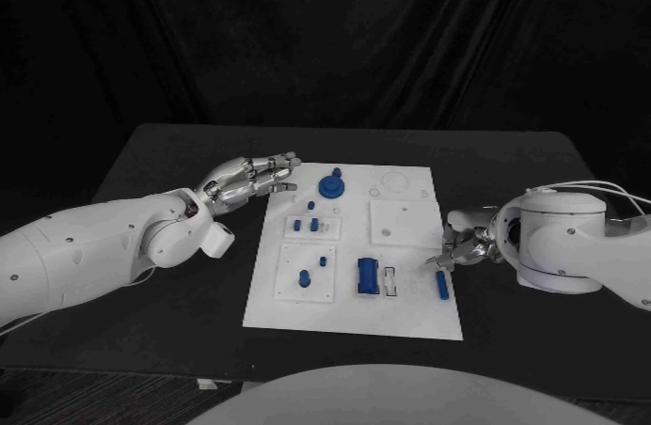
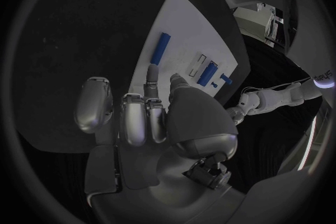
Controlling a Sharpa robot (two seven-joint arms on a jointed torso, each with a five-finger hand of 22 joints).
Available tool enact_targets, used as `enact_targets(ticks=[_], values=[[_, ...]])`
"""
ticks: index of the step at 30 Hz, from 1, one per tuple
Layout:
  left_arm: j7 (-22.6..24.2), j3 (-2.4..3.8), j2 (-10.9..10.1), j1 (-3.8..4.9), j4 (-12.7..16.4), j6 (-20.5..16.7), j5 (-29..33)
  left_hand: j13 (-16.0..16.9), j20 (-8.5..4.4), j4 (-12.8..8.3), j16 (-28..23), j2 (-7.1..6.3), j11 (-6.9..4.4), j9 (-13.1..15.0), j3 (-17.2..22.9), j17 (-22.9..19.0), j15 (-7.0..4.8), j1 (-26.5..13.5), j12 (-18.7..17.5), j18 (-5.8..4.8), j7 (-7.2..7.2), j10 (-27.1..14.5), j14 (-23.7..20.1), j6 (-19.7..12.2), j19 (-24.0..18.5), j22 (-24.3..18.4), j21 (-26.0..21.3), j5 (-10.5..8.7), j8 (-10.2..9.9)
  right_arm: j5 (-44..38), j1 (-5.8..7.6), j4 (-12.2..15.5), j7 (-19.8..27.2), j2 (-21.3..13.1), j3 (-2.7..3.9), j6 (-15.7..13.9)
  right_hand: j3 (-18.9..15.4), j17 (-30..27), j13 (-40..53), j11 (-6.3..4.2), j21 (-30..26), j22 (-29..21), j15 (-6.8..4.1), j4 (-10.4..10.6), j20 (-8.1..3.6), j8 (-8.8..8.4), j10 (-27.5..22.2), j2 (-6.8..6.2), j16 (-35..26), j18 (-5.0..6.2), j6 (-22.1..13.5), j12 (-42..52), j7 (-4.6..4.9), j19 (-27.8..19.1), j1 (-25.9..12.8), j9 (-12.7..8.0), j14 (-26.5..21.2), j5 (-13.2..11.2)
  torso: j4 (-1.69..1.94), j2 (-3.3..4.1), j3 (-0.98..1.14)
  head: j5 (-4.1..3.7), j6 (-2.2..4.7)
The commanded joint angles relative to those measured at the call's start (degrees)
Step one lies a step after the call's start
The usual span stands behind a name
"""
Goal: Assemble the parts on the task board
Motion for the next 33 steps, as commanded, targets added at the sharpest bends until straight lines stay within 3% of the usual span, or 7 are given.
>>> enact_targets(ticks=[1, 7, 13, 18, 20, 25, 33], values=[[0.5, 0.06, 0.0, -0.07, 0.1, 0.4, 0.4, 0.1, -0.01, 0.0, 0.2, 0.25, 0.44, 0.1, 0.2, 0.0, 0.12, 0.2, 0.2, -0.3, 0.0, -0.1, 0.0, 0.4, 0.2, -0.1, 0.2, 0.39, 0.2, -5.3, -0.4, 0.5, -2.6, 0.0, 0.02, -1.2, -0.2, 4.3, 15.1, -0.39, 0.5, 9.5, -0.41, 0.8, -0.23, -0.5, 5.8, 0.09, 0.3, 0.66, 0.7, 0.1, -0.07, 0.3, -1.7, -0.1, 4.0, -1.4, 0.0, 0.06, 0.01, -0.13, 0.0], [0.5, 0.06, 0.0, -0.08, 0.1, 0.5, 0.4, 0.1, -0.01, -0.1, 0.2, 0.26, 0.47, 0.1, 0.3, 0.0, 0.1, 0.2, 0.2, -0.32, 0.02, -0.1, 0.0, 0.4, 0.2, -0.1, 0.2, 0.44, 0.2, -5.8, -0.9, 0.7, -2.5, 0.0, 0.02, -1.7, -0.6, 4.5, 15.1, -0.44, 0.7, 9.6, -0.46, 0.9, -0.3, -0.73, 5.8, 0.29, 0.5, 0.6, 1.0, 0.1, -0.13, 0.5, -2.8, 0.0, 4.1, -2.9, -0.11, 0.01, 0.0, -0.25, 0.0], [0.5, 0.06, 0.0, -0.08, 0.1, 0.5, 0.4, 0.1, -0.01, -0.1, 0.2, 0.25, 0.48, 0.1, 0.3, 0.0, 0.1, 0.2, 0.2, -0.33, 0.03, -0.1, 0.0, 0.4, 0.2, -0.1, 0.2, 0.46, 0.2, -6.0, -1.83, 0.6, -2.8, 0.1, 0.02, -1.2, -0.6, 4.2, 15.1, -0.46, 0.6, 9.5, -0.45, 0.6, -0.3, -0.85, 5.8, 0.15, 0.3, 0.63, 0.9, 0.1, -0.13, 0.4, -2.7, 0.0, 4.0, -2.9, 0.08, 0.02, -0.02, -0.43, 0.0], [0.5, 0.06, -0.1, -0.08, 0.2, 0.5, 0.4, 0.1, -0.01, -0.2, 0.2, 0.24, 0.49, 0.1, 0.4, 0.0, 0.09, 0.2, 0.2, -0.34, 0.04, -0.1, 0.0, 0.4, 0.2, -0.1, 0.2, 0.48, 0.2, -6.0, -2.61, 0.1, -3.0, 0.2, 0.02, -0.1, -0.4, 3.9, 15.1, -0.43, 0.0, 9.4, -0.32, 0.2, -0.24, -1.41, 5.8, -0.08, 0.1, 0.72, 0.4, 0.1, -0.04, 0.3, -2.0, -0.1, 3.9, -2.2, -0.02, 0.04, -0.02, -0.34, 0.0], [0.5, 0.06, -0.2, -0.08, 0.2, 0.5, 0.4, 0.1, -0.01, -0.2, 0.2, 0.24, 0.49, 0.1, 0.4, 0.0, 0.09, 0.2, 0.2, -0.34, 0.04, -0.1, 0.0, 0.4, 0.2, -0.1, 0.2, 0.48, 0.2, -6.0, -2.95, 0.0, -3.1, 0.3, 0.02, 0.3, -0.1, 3.6, 15.1, -0.37, -0.2, 9.3, -0.18, -0.2, -0.13, -1.95, 5.8, -0.29, 0.0, 0.75, 0.2, 0.1, 0.05, 0.2, -1.2, -0.2, 3.9, -0.8, 0.03, 0.06, -0.03, -0.44, 0.0], [0.4, 0.06, -0.3, -0.09, 0.3, 0.6, 0.4, 0.1, -0.01, -0.2, 0.2, 0.23, 0.51, 0.1, 0.4, 0.0, 0.09, 0.3, 0.2, -0.34, 0.04, -0.1, 0.0, 0.4, 0.2, -0.2, 0.2, 0.5, 0.2, -5.9, -3.54, 0.0, -3.0, 0.4, 0.01, 0.8, 0.0, 3.5, 15.1, -0.25, -0.4, 9.3, -0.05, -0.2, -0.03, -2.55, 5.8, -0.39, -0.1, 0.79, -0.3, 0.1, 0.24, 0.1, -1.0, -0.4, 3.8, -0.2, -0.02, 0.06, -0.01, -0.49, 0.0], [0.5, 0.06, -0.2, -0.11, 0.3, 0.6, 0.4, 0.1, -0.01, -0.4, 0.2, 0.19, 0.55, 0.0, 0.7, 0.0, 0.08, 0.4, 0.2, -0.39, 0.08, 0.0, 0.0, 0.3, 0.3, -0.2, 0.2, 0.62, 0.2, -3.9, -3.91, -0.2, -3.0, 0.6, 0.0, 1.4, 1.6, 3.0, 15.1, 0.56, -1.6, 9.0, 0.68, -2.0, 0.61, -6.61, 5.8, -1.12, -0.4, 0.97, -1.7, 0.1, 1.25, -0.2, 2.3, -2.5, 3.7, 5.5, -0.01, 0.03, 0.01, -0.65, 0.0]])
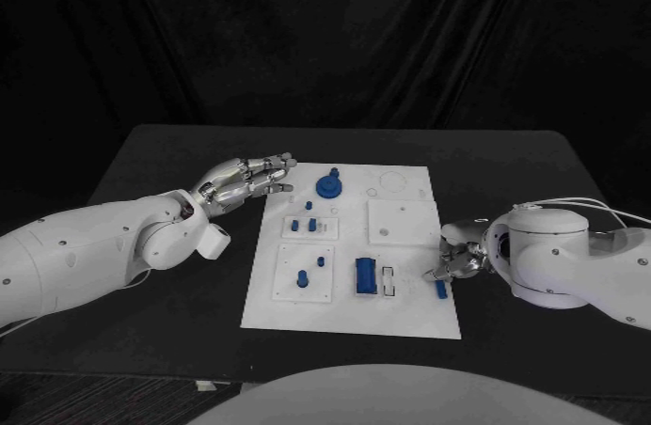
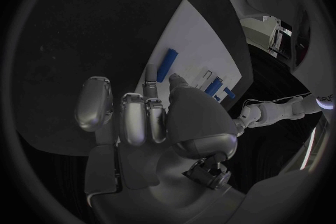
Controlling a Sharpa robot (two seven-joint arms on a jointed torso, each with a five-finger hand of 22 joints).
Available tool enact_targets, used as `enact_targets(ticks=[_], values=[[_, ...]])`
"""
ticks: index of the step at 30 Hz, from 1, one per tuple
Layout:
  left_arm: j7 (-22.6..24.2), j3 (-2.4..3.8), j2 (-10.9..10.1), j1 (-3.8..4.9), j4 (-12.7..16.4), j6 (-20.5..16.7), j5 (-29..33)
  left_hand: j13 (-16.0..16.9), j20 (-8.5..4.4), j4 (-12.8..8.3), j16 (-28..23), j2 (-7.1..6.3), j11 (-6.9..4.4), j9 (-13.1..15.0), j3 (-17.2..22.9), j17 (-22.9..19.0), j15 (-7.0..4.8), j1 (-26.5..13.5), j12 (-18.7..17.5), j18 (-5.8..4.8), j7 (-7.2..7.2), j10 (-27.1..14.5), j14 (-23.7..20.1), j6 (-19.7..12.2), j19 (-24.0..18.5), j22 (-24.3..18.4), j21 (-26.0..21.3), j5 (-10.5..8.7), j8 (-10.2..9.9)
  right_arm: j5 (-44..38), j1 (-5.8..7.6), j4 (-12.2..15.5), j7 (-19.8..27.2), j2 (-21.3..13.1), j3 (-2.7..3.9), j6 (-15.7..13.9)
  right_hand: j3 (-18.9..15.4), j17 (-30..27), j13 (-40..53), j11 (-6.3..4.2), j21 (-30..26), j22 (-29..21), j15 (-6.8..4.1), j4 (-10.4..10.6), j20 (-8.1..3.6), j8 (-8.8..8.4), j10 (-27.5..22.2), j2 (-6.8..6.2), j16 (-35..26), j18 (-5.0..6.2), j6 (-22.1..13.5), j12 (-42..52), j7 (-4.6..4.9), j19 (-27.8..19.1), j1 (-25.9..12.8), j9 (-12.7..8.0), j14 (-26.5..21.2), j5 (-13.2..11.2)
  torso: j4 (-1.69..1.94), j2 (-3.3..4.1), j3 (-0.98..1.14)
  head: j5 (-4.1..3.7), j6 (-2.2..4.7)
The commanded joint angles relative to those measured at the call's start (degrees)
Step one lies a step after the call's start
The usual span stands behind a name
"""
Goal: Assemble the parts on the task board
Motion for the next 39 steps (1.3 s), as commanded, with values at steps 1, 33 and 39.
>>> enact_targets(ticks=[1, 33, 39], values=[[0.7, 0.06, 0.1, -0.09, 0.1, 0.6, 0.4, 0.1, -0.01, -0.2, 0.2, 0.19, 0.56, 0.1, 0.4, 0.1, 0.08, 0.4, 0.2, -0.41, 0.08, 0.0, 0.0, 0.4, 0.3, -0.1, 0.2, 0.38, 0.2, 1.5, -0.26, -0.1, -2.6, 0.0, -0.03, 1.2, 0.9, 2.7, 15.1, 0.51, -0.9, 8.9, 0.56, -1.6, 0.55, -1.4, 5.9, -0.05, -0.5, 1.04, -0.6, 0.1, 0.21, -0.2, 2.5, -1.0, 3.8, 1.5, -0.02, 0.0, 0.04, -0.01, 0.0], [0.6, 0.06, 0.3, -0.2, 0.0, 0.6, 0.4, 0.1, -0.02, -1.4, 0.2, 0.1, 0.63, 0.0, 1.8, 0.0, 0.09, 0.8, 0.2, -0.6, 0.14, 0.0, 0.0, 0.3, 0.3, -0.4, 0.2, 0.68, 0.3, 26.5, 0.98, 1.5, 2.6, -0.9, 0.01, -18.0, 19.9, 1.8, 15.1, 1.56, -4.9, 8.1, 1.43, -17.0, 1.46, -5.78, 5.9, -2.44, -1.1, 1.68, 1.2, 0.1, 1.49, -1.4, 9.9, -5.4, 3.6, 7.4, 0.02, -0.04, 0.0, 0.6, 0.0], [0.5, 0.06, 0.5, -0.21, -0.2, 0.7, 0.4, 0.1, -0.02, -1.5, 0.2, 0.08, 0.63, 0.0, 2.0, 0.0, 0.09, 0.9, 0.2, -0.61, 0.14, 0.0, 0.0, 0.3, 0.3, -0.4, 0.2, 0.67, 0.3, 27.9, 1.72, 1.7, 3.2, 0.4, 0.02, -19.5, 20.5, 1.8, 15.1, 1.49, -4.6, 8.2, 1.39, -17.1, 1.42, -5.7, 5.9, -2.49, -1.0, 1.63, 1.3, 0.1, 1.4, -1.2, 9.3, -5.4, 3.6, 7.2, 0.07, -0.05, 0.0, 0.37, 0.0]])
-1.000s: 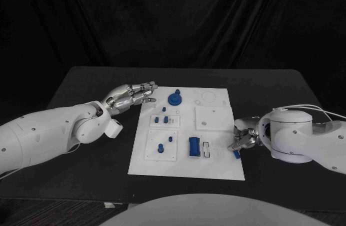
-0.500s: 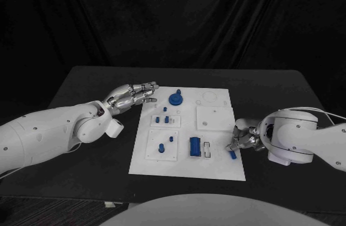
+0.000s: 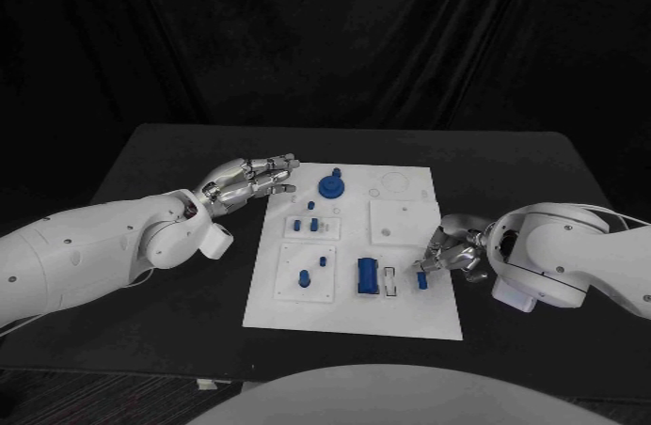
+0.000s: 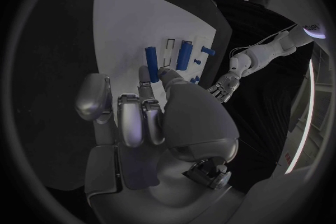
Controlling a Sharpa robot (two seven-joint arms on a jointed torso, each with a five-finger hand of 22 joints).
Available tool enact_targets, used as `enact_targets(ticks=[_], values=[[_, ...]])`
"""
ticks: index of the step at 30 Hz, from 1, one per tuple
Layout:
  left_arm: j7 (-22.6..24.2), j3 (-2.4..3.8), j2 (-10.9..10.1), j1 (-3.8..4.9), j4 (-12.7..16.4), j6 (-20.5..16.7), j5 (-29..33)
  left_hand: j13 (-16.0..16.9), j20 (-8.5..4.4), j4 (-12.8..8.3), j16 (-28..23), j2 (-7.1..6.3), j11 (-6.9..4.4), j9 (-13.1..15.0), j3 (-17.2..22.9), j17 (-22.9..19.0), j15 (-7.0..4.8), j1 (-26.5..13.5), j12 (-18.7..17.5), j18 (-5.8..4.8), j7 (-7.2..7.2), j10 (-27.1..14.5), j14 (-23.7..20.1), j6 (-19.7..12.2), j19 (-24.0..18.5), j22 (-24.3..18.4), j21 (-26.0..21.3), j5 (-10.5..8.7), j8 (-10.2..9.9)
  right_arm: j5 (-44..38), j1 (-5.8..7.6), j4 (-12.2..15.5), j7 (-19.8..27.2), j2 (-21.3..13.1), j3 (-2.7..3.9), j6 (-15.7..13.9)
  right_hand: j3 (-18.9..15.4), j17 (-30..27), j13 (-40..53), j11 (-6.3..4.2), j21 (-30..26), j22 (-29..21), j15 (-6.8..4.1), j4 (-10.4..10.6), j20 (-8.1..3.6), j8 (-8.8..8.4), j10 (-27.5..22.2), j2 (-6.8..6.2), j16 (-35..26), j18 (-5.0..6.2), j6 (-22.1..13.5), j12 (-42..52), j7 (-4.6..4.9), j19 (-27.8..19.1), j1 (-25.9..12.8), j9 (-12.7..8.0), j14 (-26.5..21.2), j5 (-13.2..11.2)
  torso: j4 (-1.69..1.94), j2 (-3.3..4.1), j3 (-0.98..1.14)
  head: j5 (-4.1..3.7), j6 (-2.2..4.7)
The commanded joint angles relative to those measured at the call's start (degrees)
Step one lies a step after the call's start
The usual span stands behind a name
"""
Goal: Assemble the parts on the task board
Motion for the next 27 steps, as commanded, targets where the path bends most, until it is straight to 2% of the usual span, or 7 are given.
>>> enact_targets(ticks=[1, 5, 10, 18, 27], values=[[0.6, 0.06, 0.3, -0.08, 0.0, 0.6, 0.4, 0.1, -0.02, 0.1, 0.2, -0.15, 0.22, 0.0, 0.4, 0.0, 0.09, 0.6, 0.2, -0.62, 0.14, 0.0, 0.0, 0.3, 0.3, -0.1, 0.2, 0.25, 0.3, 3.0, 0.22, -0.1, 1.2, 1.2, -0.02, -3.5, 8.3, 1.8, 15.1, 0.07, 0.2, 8.2, 0.24, -7.8, -0.02, 0.3, 6.0, -0.08, 0.1, 0.73, 0.5, 0.1, -0.05, 0.2, -0.4, 0.0, 3.6, -0.2, 0.0, 0.03, -0.01, -0.23, 0.0], [0.5, 0.06, 0.6, -0.08, -0.2, 0.8, 0.4, 0.1, -0.02, 0.0, 0.2, -0.15, 0.22, 0.0, 0.5, 0.0, 0.09, 0.7, 0.1, -0.63, 0.14, 0.0, -0.1, 0.3, 0.3, -0.1, 0.2, 0.25, 0.3, 3.2, 0.15, -1.2, 1.3, 3.0, -0.03, -3.4, 8.5, 1.7, 15.1, 0.06, -0.4, 8.0, 0.22, -7.8, -0.03, 0.25, 6.0, -0.08, 0.1, 0.84, 0.4, 0.1, -0.05, 0.0, -0.8, 0.0, 3.6, -0.4, -0.01, 0.05, -0.01, -0.37, 0.0], [0.6, 0.06, 0.7, -0.09, -0.3, 0.9, 0.4, 0.1, -0.02, -0.1, 0.2, -0.14, 0.22, 0.0, 0.7, 0.0, 0.1, 0.7, 0.2, -0.65, 0.14, 0.0, -0.1, 0.2, 0.3, -0.2, 0.2, 0.25, 0.3, 3.3, -0.68, -2.7, 1.3, 4.9, -0.04, -3.0, 8.8, 1.4, 15.1, 0.07, -0.8, 7.9, 0.23, -7.8, -0.03, 0.18, 6.0, -0.08, 0.0, 0.91, 0.2, 0.1, -0.03, -0.2, -1.1, -0.1, 3.5, -0.5, 0.02, 0.05, -0.05, -0.26, 0.0], [0.5, 0.06, 0.5, -0.09, -0.2, 0.9, 0.4, 0.1, -0.02, -0.1, 0.2, -0.14, 0.22, 0.0, 0.7, 0.0, 0.1, 0.7, 0.2, -0.65, 0.14, 0.0, -0.1, 0.2, 0.3, -0.2, 0.2, 0.25, 0.3, 3.4, -1.68, -4.1, 1.2, 6.6, -0.04, -2.9, 9.0, 1.2, 15.1, 0.1, -1.3, 7.8, 0.25, -7.7, -0.03, 0.13, 6.0, -0.08, -0.2, 0.99, 0.1, 0.1, -0.01, -0.3, -1.4, -0.1, 3.4, -0.6, -0.03, 0.06, -0.03, -0.29, 0.0], [0.4, 0.06, 0.7, -0.09, -0.2, 1.0, 0.4, 0.1, -0.03, -0.2, 0.2, -0.15, 0.22, 0.0, 0.8, 0.0, 0.11, 0.7, 0.1, -0.66, 0.14, 0.0, -0.1, 0.2, 0.3, -0.2, 0.2, 0.24, 0.3, 3.4, -2.06, -4.7, 0.4, 7.5, -0.05, -1.6, 9.5, 0.3, 15.1, 0.18, -2.6, 7.5, 0.35, -7.4, 0.05, 0.01, 6.0, -0.21, -0.7, 1.21, -0.2, 0.1, 0.05, -0.9, -2.7, -0.3, 3.2, -0.8, -0.01, 0.05, 0.0, -0.66, 0.0]])
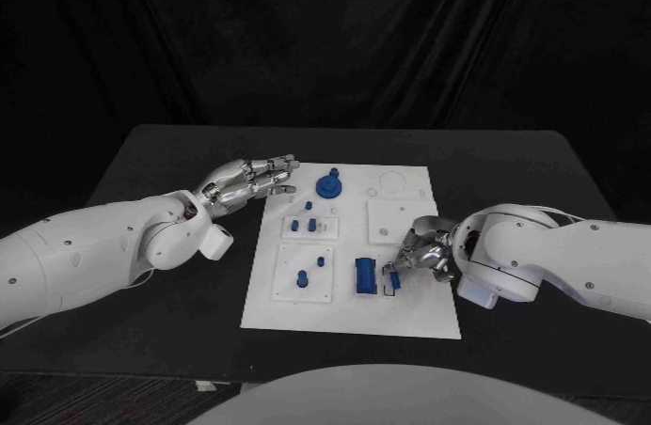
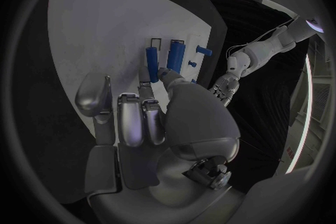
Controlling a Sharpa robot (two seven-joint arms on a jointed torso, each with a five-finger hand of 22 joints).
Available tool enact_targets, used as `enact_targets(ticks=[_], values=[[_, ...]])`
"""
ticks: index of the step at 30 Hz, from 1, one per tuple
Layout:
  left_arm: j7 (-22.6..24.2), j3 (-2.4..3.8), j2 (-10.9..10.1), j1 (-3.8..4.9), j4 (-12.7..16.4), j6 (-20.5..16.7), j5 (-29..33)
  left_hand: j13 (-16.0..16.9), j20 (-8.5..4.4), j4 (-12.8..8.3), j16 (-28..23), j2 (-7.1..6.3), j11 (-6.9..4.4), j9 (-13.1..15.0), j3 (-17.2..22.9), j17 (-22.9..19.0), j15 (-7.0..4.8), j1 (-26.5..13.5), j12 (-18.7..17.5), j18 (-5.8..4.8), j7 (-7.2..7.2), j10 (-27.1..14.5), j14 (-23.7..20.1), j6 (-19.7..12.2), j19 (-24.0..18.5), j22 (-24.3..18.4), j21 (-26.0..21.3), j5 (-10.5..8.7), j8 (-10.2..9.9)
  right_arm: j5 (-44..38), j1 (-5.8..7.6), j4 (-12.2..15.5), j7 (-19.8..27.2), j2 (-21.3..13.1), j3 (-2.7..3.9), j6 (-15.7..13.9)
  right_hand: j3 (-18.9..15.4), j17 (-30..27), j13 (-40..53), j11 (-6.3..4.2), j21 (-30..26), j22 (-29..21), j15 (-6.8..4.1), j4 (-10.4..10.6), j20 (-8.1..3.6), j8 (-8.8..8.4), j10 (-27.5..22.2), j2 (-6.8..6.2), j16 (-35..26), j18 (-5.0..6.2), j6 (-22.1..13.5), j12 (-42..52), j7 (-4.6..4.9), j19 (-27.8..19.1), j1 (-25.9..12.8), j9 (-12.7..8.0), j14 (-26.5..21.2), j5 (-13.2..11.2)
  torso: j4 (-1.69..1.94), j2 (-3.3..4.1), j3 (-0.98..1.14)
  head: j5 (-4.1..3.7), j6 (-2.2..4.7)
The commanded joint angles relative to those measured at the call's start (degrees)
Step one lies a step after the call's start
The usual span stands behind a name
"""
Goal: Assemble the parts on the task board
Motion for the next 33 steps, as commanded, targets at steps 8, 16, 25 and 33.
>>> enact_targets(ticks=[8, 16, 25, 33], values=[[0.5, 0.06, 0.2, -0.08, 0.1, 0.8, 0.4, 0.1, -0.02, -0.1, 0.2, 0.07, 0.23, 0.0, 0.4, 0.0, 0.11, 0.5, 0.1, -0.67, 0.15, 0.0, -0.1, 0.2, 0.3, -0.1, 0.2, 0.24, 0.3, 0.2, -0.4, 0.1, -0.8, 0.5, 0.0, 1.1, 6.3, -0.1, 15.1, 0.19, -1.0, 7.4, 0.27, -5.4, 0.07, 0.05, 6.0, -0.04, -0.5, 1.29, -0.2, 0.1, 0.02, -0.6, -1.4, -0.1, 2.9, -0.6, -0.06, 0.0, -0.02, 0.12, 0.0], [0.4, 0.07, 0.2, -0.08, 0.1, 0.8, 0.4, 0.1, -0.02, -0.1, 0.2, 0.07, 0.23, 0.0, 0.4, 0.0, 0.11, 0.5, 0.1, -0.67, 0.15, 0.0, -0.1, 0.2, 0.3, -0.1, 0.2, 0.24, 0.3, 0.2, -0.44, 0.2, -1.2, 0.8, 0.0, 1.9, 6.4, -0.2, 15.1, 0.11, -1.2, 7.3, 0.23, -5.1, 0.07, 0.19, 6.0, -0.29, -0.6, 1.32, 0.0, 0.1, -0.1, -0.7, -2.3, -0.1, 2.9, -1.0, -0.05, -0.02, 0.0, 0.14, 0.0], [0.3, 0.07, 0.2, -0.08, 0.1, 0.9, 0.4, 0.1, -0.02, -0.2, 0.2, 0.05, 0.24, 0.0, 0.6, 0.0, 0.12, 0.5, 0.1, -0.69, 0.16, 0.0, -0.1, 0.3, 0.3, -0.1, 0.2, 0.25, 0.3, 0.2, -0.45, 0.1, -1.9, 0.8, 0.0, 3.6, 6.3, -0.8, 15.1, 0.12, -2.4, 7.1, 0.25, -3.4, 0.09, -0.16, 6.0, -0.97, -0.9, 1.48, -0.3, 0.1, -0.11, -1.0, -5.6, -0.6, 2.7, -4.2, -0.02, -0.01, 0.0, 0.21, 0.0], [0.1, 0.07, 0.2, -0.09, 0.0, 1.0, 0.4, 0.1, -0.02, -0.3, 0.2, 0.04, 0.26, 0.0, 0.7, 0.0, 0.13, 0.5, 0.1, -0.7, 0.18, 0.0, -0.1, 0.3, 0.3, -0.1, 0.2, 0.25, 0.3, 0.2, -0.46, 0.2, -1.9, 0.8, 0.0, 4.2, 5.2, -1.1, 15.1, 0.35, -3.4, 6.9, 0.45, -0.7, 0.27, -0.57, 6.0, -1.85, -1.1, 1.59, -0.5, 0.1, 0.11, -1.2, -9.5, -1.3, 2.6, -10.7, 0.0, -0.02, -0.01, 0.13, 0.0]])
